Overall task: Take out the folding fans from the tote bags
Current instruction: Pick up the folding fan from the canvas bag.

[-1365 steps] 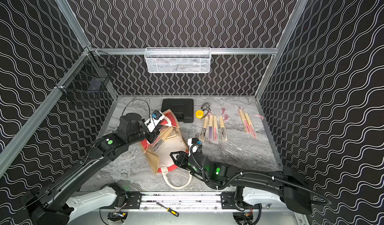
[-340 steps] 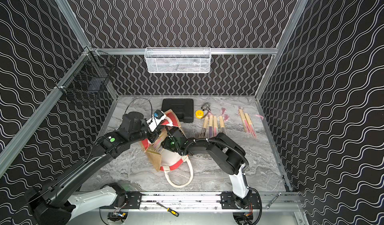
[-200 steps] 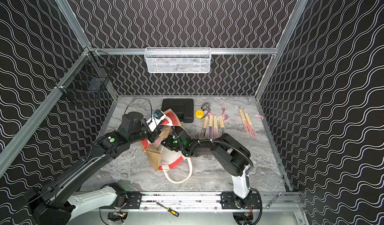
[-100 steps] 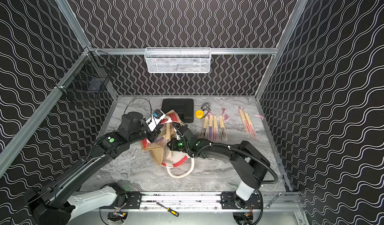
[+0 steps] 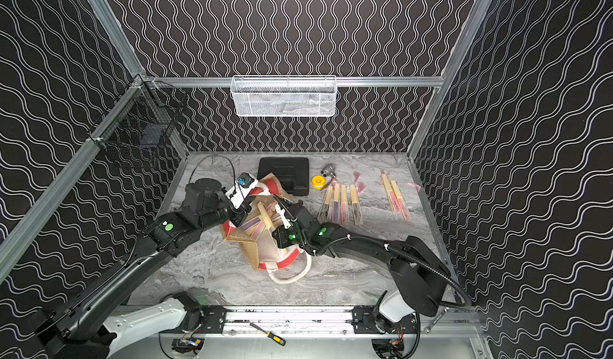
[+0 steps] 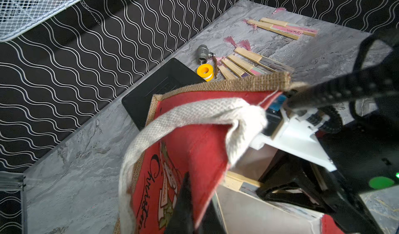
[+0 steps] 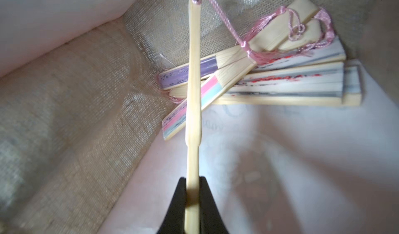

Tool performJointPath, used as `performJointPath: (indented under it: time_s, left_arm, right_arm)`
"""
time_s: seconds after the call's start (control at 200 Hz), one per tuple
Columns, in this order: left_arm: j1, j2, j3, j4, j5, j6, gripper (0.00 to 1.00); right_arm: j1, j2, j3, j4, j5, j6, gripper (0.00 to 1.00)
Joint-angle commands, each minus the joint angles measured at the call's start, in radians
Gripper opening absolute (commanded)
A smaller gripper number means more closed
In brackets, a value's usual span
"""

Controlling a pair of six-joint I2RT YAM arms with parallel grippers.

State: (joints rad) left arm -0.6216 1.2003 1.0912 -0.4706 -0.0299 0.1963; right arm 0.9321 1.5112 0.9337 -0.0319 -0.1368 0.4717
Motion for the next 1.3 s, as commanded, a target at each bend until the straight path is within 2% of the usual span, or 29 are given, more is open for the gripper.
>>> performJointPath:
  time_s: [0.0, 0.245, 0.601, 0.841, 1.086, 1.296]
  left_arm:
    - [0.001, 0.004, 0.013, 0.021, -0.028, -0.012, 0.00]
    - [0.001, -0.006, 0.009, 0.026, -0.039, -0.012, 0.00]
    - [0.001, 0.000, 0.009, 0.023, -0.041, -0.011, 0.00]
    - [0.001, 0.001, 0.012, 0.022, -0.047, -0.012, 0.00]
    - [0.000, 0.009, 0.011, 0.020, -0.035, -0.014, 0.00]
    - [0.000, 0.008, 0.010, 0.021, -0.031, -0.012, 0.00]
  right_arm:
    - [0.001, -0.035, 0.009, -0.064, -0.014, -0.062, 0.12]
    - [0.001, -0.109, 0.001, -0.112, -0.077, -0.060, 0.11]
    - [0.009, -0.129, 0.057, -0.280, -0.075, -0.058, 0.11]
    - [0.063, -0.067, 0.129, -0.383, -0.013, -0.106, 0.11]
    - [0.102, 0.042, 0.119, -0.341, 0.058, -0.093, 0.12]
    - [0.109, 0.088, 0.119, -0.321, 0.040, -0.095, 0.23]
